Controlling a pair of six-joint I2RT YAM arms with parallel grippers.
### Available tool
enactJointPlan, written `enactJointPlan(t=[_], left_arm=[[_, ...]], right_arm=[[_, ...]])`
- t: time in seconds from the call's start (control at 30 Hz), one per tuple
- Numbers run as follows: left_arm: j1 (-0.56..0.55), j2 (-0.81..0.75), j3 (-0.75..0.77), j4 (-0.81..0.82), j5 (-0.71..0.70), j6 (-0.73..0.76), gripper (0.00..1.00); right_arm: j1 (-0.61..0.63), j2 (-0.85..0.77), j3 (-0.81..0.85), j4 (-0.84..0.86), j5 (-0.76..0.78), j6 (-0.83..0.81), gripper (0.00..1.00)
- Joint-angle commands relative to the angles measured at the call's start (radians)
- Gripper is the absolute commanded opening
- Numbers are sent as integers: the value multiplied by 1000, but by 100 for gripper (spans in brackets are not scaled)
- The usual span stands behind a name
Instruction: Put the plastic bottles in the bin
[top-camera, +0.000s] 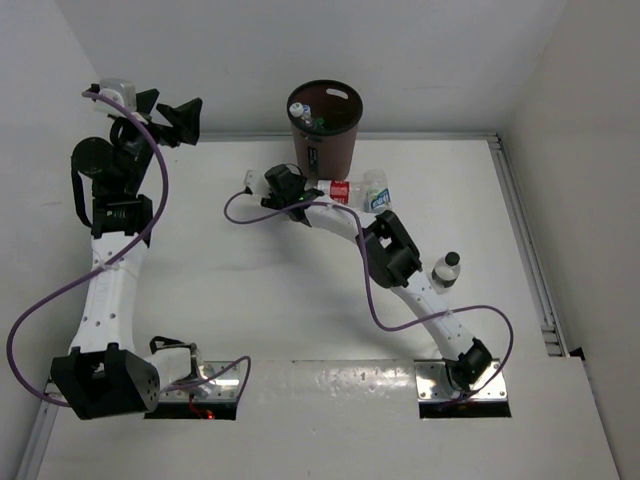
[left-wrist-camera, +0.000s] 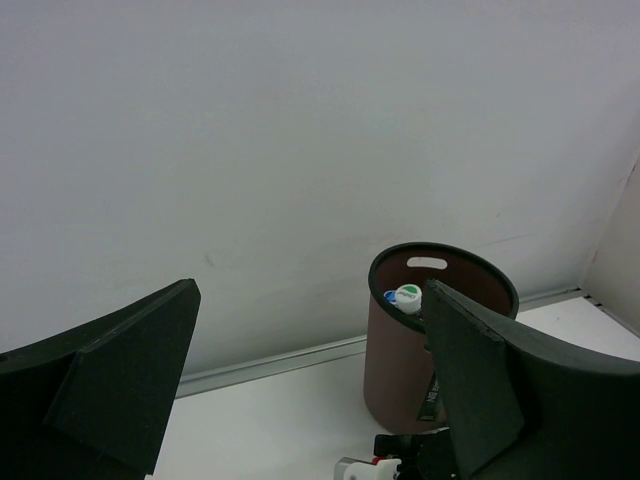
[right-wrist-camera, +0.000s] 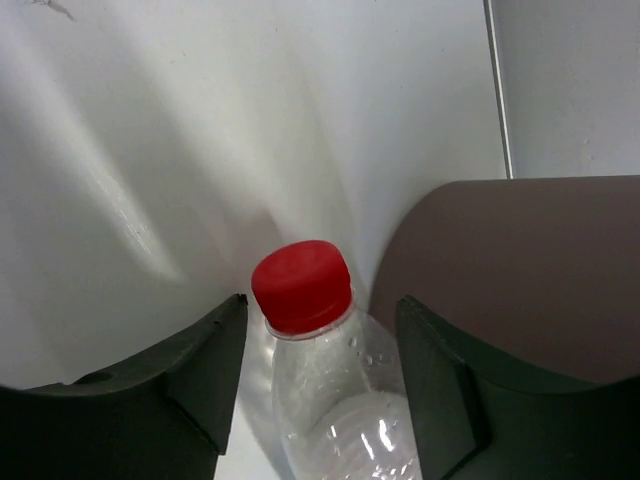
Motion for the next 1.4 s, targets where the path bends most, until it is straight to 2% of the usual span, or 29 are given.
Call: enactJointPlan(t=[0.0, 0.07, 0.17, 0.23, 0.27, 0.3, 0.4, 0.43, 0.63, 0.77, 0.87, 0.9, 0.93, 1.1, 1.13, 1.23, 1.37], left_arm=[[19, -29, 0, 16, 5, -1, 100], [19, -29, 0, 16, 5, -1, 100], [19, -29, 0, 7, 5, -1, 100], [19, -39, 0, 7, 5, -1, 100], [19, -39, 0, 7, 5, -1, 100], [19, -39, 0, 7, 5, -1, 100], [19, -48, 0, -2, 16, -1, 100], [19, -48, 0, -2, 27, -1, 100], [19, -80, -19, -24, 45, -1, 100], [19, -89, -19, -24, 45, -1, 100], [10, -89, -19, -12, 45, -10, 100], [10, -89, -30, -12, 54, -10, 100], [10, -89, -39, 2, 54, -22, 100], [1, -69, -48, 22, 54, -43, 100], [1, -69, -48, 22, 54, -44, 100], [1, -60, -48, 22, 45, -44, 100], [1, -42, -59, 22, 27, -31, 100]], right_arm=[[-3, 33, 17, 10, 18, -31, 59], [-3, 32, 11, -1, 20, -35, 55], [-3, -15, -24, 2, 14, -19, 42], [3, -72, -58, -5, -25, 5, 31], [25, -156, -85, -27, -57, 20, 22], [25, -157, -85, -27, -57, 21, 16], [62, -285, -102, -76, -117, 80, 2], [72, -305, -110, -79, -136, 99, 0], [92, -595, -135, -71, -287, 257, 0], [50, -706, -156, 80, -295, 358, 0], [-55, -778, -165, 223, -345, 538, 0], [-140, -805, -196, 346, -353, 577, 0], [-165, -807, -205, 390, -351, 679, 0], [-332, -723, -188, 709, -339, 791, 0], [-358, -662, -123, 759, -336, 836, 0], [-417, -582, -30, 806, -336, 950, 0], [-437, -498, 22, 875, -333, 996, 0]])
